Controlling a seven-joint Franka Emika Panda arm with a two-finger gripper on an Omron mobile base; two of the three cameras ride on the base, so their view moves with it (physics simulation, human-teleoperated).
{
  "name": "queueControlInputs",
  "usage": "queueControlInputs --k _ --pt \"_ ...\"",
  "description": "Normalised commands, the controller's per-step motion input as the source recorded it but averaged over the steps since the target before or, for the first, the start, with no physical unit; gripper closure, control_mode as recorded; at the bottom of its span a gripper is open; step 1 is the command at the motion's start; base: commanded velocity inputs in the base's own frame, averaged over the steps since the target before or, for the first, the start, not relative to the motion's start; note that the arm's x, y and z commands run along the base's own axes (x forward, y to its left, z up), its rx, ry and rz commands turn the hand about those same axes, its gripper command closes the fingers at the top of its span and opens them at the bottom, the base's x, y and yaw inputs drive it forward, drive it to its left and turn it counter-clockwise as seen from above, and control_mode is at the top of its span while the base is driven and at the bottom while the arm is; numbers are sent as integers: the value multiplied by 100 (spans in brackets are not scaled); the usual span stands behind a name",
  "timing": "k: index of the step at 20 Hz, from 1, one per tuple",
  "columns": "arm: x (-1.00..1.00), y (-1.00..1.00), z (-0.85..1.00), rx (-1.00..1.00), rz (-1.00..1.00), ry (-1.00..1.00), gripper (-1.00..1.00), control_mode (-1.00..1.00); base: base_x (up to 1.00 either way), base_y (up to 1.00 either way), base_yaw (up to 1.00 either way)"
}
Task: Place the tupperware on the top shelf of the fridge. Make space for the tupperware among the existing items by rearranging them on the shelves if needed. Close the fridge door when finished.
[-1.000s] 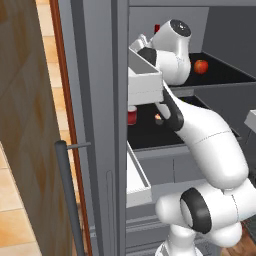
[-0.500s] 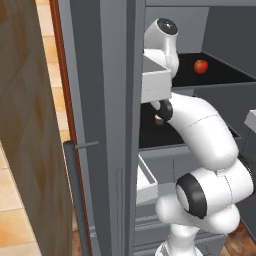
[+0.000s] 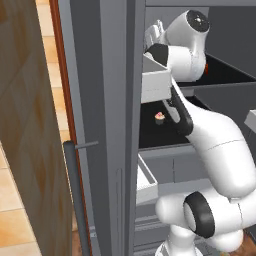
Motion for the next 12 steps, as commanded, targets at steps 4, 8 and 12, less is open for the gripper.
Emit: queueControlInputs --k 4,8,12 --pt "-100 -95 -1 1 9 -11 -100 -100 0 0 0" --pt "-100 -52 -27 -2 14 0 -100 -100 0 0 0" --pt "-100 -13 -33 -13 10 10 -100 -100 0 0 0"
